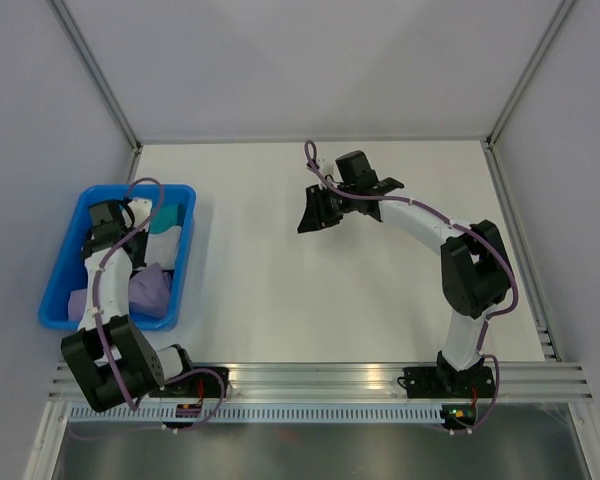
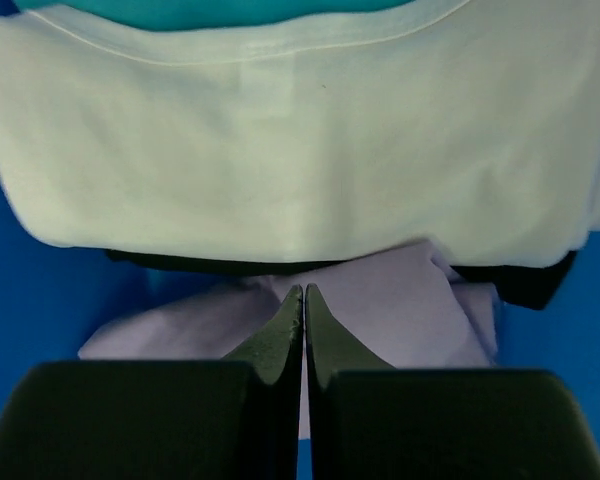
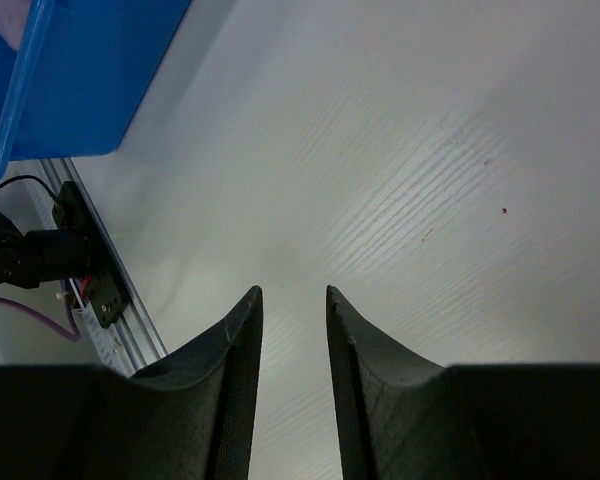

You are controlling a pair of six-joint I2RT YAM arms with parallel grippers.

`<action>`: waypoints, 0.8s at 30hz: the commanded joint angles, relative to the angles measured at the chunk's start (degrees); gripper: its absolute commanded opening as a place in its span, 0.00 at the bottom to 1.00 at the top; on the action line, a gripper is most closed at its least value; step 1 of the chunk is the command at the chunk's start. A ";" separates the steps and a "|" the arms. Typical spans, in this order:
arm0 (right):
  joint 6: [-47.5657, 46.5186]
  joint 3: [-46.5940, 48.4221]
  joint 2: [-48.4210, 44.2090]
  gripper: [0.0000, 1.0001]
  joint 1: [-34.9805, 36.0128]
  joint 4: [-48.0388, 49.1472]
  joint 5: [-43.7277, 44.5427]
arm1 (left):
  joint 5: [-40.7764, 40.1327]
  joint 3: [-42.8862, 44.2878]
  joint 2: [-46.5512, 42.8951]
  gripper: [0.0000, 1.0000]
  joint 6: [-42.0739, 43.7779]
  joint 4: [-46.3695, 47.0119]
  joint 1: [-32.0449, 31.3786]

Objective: Roll the t-shirts
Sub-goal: Place the rolled tshirt into the container

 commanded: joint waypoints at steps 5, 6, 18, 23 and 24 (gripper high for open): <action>-2.84 0.36 -2.02 0.37 -0.07 -1.41 -0.25 | 0.55 -0.53 9.30 0.02 -3.43 6.37 0.42; -2.93 0.36 -2.02 0.37 -0.07 -1.59 -0.51 | 2.12 -0.62 8.95 0.02 -3.61 6.81 0.24; -3.72 -0.17 -1.32 0.37 -0.07 -2.12 -0.43 | 10.83 -6.50 2.36 0.02 1.92 4.00 -1.77; -3.81 0.89 -0.70 0.37 -0.07 -2.56 -0.60 | 16.54 -9.22 2.71 0.02 4.56 2.78 -4.15; -3.81 0.89 -0.87 0.37 -0.07 -2.56 -0.43 | 16.90 -9.67 2.27 0.02 5.52 2.33 -4.85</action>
